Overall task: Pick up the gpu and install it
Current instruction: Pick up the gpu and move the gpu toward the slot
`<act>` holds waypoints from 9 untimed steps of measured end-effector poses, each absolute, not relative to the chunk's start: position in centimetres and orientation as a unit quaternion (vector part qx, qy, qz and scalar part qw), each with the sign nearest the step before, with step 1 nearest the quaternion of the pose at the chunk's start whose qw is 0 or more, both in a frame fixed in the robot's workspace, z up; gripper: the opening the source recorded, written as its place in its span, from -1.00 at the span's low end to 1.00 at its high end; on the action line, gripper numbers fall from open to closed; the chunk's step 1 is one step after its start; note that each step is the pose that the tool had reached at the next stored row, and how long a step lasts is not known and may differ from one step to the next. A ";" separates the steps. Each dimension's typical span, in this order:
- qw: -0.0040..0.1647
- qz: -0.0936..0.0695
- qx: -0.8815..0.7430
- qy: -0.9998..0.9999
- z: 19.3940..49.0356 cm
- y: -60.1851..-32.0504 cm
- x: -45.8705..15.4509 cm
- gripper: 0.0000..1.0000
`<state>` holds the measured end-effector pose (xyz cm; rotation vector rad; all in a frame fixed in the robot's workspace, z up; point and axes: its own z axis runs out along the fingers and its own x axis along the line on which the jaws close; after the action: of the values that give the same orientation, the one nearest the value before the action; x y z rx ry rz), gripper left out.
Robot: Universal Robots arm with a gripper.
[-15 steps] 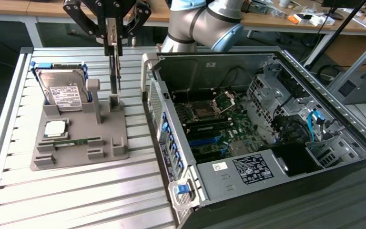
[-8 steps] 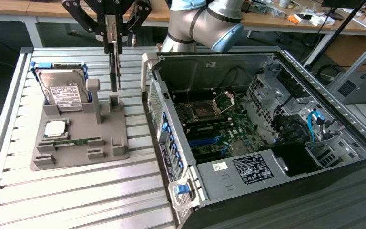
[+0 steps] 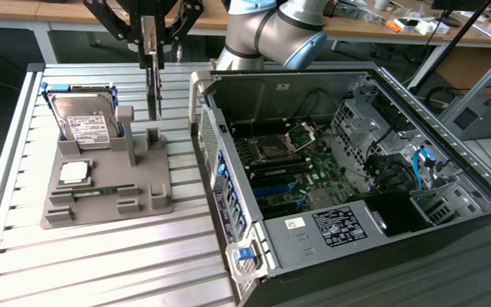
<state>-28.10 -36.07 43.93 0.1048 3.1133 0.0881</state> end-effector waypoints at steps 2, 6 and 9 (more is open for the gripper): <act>0.013 0.028 0.034 0.999 44.1 -36.1 -28.1 -0.45; 0.013 0.028 0.034 0.999 44.3 -36.1 -28.1 -0.45; 0.013 0.028 0.034 0.999 44.5 -36.1 -28.1 -0.45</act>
<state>-28.11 -36.07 44.48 0.1049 3.1132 0.0882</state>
